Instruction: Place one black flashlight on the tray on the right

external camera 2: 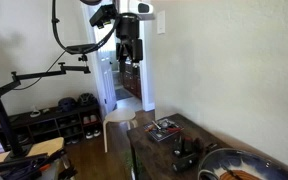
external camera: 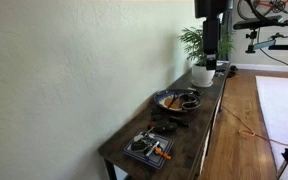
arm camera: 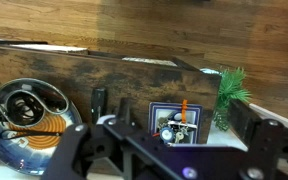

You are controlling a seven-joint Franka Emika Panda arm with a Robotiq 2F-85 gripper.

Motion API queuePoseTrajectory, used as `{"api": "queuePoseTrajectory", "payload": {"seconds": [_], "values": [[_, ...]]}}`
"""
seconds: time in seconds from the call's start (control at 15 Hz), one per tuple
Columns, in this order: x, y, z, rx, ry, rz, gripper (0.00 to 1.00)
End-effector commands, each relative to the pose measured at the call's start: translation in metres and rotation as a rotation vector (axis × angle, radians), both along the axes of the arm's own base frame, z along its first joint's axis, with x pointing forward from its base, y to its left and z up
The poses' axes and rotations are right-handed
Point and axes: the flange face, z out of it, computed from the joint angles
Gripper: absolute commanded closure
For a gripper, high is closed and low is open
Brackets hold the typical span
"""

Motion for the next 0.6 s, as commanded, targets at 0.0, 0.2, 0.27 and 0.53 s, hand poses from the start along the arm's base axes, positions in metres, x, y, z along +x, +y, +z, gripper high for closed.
{"api": "queuePoseTrajectory", "payload": {"seconds": [0.0, 0.2, 0.27, 0.53], "values": [[0.0001, 0.0002, 0.0004, 0.0, 0.001, 0.0, 0.0], [0.0002, 0.0002, 0.0003, 0.0, 0.001, 0.0, 0.0], [0.0002, 0.0002, 0.0003, 0.0, 0.001, 0.0, 0.0], [0.0028, -0.0019, -0.0042, -0.007, -0.007, -0.005, 0.0]]}}
